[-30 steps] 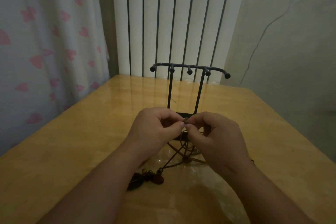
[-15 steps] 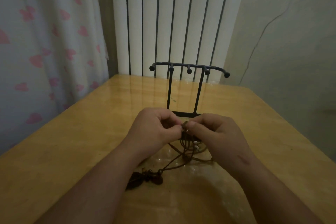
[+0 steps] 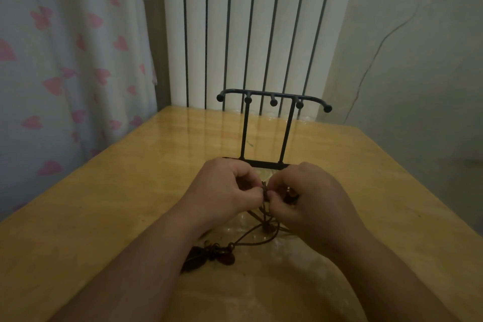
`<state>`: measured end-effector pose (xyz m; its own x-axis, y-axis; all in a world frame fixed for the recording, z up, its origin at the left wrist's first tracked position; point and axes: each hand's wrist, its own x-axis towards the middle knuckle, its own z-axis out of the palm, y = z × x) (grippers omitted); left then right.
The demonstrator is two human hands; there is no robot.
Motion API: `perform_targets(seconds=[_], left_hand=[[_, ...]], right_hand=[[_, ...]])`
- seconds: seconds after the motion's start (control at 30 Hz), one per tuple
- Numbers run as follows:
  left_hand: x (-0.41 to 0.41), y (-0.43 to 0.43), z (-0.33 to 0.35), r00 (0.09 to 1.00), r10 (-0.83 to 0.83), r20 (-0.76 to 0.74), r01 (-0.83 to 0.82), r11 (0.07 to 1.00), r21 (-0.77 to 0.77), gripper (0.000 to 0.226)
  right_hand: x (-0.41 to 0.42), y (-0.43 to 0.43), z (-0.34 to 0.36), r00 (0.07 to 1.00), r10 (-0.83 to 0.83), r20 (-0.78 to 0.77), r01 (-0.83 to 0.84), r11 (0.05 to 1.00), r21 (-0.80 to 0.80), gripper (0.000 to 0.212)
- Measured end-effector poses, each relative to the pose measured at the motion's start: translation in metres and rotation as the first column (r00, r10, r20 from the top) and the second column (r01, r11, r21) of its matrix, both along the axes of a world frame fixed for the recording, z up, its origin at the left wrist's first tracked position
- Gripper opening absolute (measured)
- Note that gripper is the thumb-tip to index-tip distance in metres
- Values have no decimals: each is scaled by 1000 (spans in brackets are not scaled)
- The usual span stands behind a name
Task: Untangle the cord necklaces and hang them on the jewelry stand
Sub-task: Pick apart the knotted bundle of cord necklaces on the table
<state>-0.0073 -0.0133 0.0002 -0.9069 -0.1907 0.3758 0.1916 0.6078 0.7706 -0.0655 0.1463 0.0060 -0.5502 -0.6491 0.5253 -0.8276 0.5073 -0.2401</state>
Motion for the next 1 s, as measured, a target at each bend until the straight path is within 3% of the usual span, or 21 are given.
perform_targets(seconds=[0.2,0.47,1.0], left_hand=[[-1,0,-3,1000,-25,2,25,1000,16,14],[-4,-2,-5,997,-73,35,69,992,110,22],[-7,-3,-7,995,-86,58,79,990,115,24]], right_hand=[[-1,-2,-2,1000,-4,10,3,998,56,6],[-3,-2,-6,994,38,98,-40,999,14,10],[-6,-1,-4,989,45,142,-49,998,27,9]])
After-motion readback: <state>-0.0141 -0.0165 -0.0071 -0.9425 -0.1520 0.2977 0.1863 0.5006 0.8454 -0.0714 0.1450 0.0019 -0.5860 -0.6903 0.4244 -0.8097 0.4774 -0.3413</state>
